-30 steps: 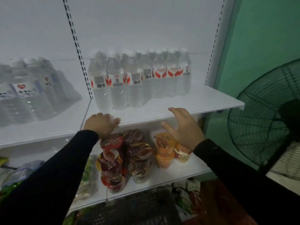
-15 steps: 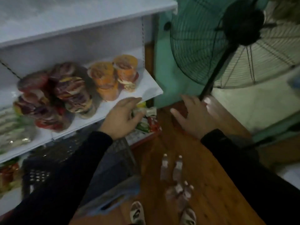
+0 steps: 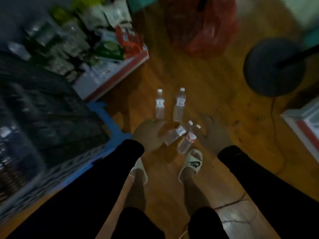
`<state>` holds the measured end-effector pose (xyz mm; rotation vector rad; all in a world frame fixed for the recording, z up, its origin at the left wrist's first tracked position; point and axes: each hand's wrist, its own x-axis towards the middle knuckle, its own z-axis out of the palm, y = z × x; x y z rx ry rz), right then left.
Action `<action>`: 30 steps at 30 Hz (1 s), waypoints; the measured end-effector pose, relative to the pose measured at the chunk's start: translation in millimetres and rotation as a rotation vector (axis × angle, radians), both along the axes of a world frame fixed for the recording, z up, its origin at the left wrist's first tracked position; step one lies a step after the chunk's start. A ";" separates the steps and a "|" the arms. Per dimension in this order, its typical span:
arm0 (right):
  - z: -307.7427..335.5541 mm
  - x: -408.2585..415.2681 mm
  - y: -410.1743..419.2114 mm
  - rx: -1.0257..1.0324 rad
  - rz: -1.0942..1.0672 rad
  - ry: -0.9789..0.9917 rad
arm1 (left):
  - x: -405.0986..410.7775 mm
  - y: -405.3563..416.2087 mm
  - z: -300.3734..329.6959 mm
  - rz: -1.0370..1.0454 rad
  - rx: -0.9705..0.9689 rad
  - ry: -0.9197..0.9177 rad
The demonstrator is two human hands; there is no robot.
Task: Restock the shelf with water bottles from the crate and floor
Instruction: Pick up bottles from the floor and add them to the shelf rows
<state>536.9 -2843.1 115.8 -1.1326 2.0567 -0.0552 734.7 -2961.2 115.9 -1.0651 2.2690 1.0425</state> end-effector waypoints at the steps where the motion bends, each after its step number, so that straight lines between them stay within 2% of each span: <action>1: -36.8 -1.9 6.4 0.017 -0.014 -0.002 | -2.9 4.8 -38.9 -0.022 0.015 -0.028; 7: -262.4 4.6 36.3 0.139 -0.089 -0.041 | -19.6 40.2 -258.7 -0.103 0.072 -0.092; 10: -353.0 13.5 46.7 0.164 -0.173 -0.096 | -24.2 64.0 -352.1 -0.146 0.095 -0.106; 13: -407.3 20.4 51.2 0.162 -0.266 -0.094 | -29.1 86.4 -417.7 -0.073 0.224 -0.184; 17: -446.7 19.5 54.4 0.100 -0.435 -0.101 | -34.8 97.0 -469.4 0.054 0.211 -0.213; 20: -443.7 15.4 52.1 0.116 -0.485 -0.224 | -34.7 88.2 -468.1 0.109 0.204 -0.177; 23: -415.7 11.7 51.1 0.120 -0.587 -0.403 | -33.3 73.7 -425.3 0.130 0.269 -0.109; 27: -338.7 16.7 34.2 0.042 -0.871 -0.703 | -30.1 56.7 -330.9 0.196 0.386 0.034; 30: -255.2 13.7 6.4 -0.149 -0.891 -0.749 | -33.1 37.4 -238.3 0.211 0.334 0.157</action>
